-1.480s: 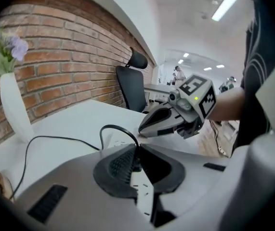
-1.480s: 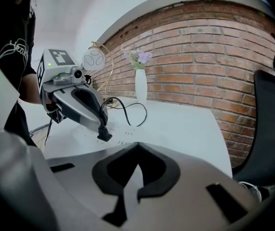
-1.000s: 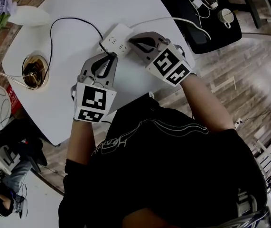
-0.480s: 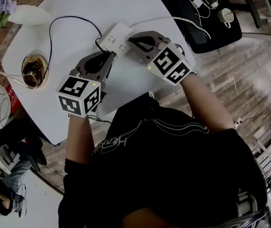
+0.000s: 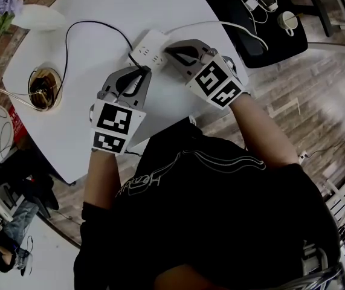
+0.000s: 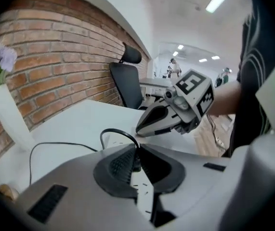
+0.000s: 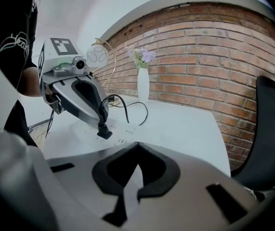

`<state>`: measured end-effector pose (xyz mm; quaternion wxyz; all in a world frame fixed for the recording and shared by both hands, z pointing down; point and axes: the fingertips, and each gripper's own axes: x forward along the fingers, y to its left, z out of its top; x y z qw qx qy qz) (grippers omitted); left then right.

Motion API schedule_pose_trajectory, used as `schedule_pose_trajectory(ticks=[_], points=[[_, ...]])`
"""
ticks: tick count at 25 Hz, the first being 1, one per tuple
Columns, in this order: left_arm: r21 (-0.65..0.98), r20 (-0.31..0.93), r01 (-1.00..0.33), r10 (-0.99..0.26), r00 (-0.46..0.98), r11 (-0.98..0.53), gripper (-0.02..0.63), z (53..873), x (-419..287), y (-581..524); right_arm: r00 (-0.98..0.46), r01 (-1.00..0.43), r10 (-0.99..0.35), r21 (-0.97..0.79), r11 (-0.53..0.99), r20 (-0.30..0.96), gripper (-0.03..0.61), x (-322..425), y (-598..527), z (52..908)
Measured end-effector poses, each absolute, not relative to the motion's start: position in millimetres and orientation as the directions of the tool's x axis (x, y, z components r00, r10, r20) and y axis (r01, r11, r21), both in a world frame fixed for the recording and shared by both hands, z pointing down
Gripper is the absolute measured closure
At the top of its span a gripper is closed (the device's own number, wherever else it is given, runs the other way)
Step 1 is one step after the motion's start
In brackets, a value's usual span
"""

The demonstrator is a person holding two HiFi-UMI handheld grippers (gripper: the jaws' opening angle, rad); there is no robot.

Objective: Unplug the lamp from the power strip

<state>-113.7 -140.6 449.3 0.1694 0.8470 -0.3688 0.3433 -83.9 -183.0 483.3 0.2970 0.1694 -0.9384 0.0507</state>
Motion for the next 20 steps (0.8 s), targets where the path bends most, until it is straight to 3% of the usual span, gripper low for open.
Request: schedule_pose_trajectory(ticks=[4, 6, 13, 15, 20], points=[[0.266, 0.652, -0.786, -0.496, 0.573, -0.558, 0.584, 446, -120, -146, -0.769, -0.352, -0.287, -0.004, 0.936, 0.571, 0.583, -83, -183, 482], [0.306, 0.644, -0.790, -0.497, 0.583, -0.531, 0.584, 446, -122, -147, -0.769, -0.354, -0.289, -0.004, 0.935, 0.571, 0.583, -83, -184, 482], [-0.075, 0.746, -0.721, -0.519, 0.418, -0.689, 0.584, 449, -113, -141, -0.755, -0.354, -0.304, 0.029, 0.935, 0.581, 0.583, -85, -183, 483], [-0.100, 0.752, -0.699, -0.514, 0.413, -0.708, 0.584, 449, -111, -139, -0.754, -0.354, -0.306, 0.034, 0.935, 0.581, 0.583, -85, -182, 483], [0.180, 0.700, -0.780, -0.479, 0.530, -0.599, 0.584, 450, -118, -140, -0.755, -0.359, -0.303, 0.020, 0.933, 0.581, 0.583, -85, -183, 484]])
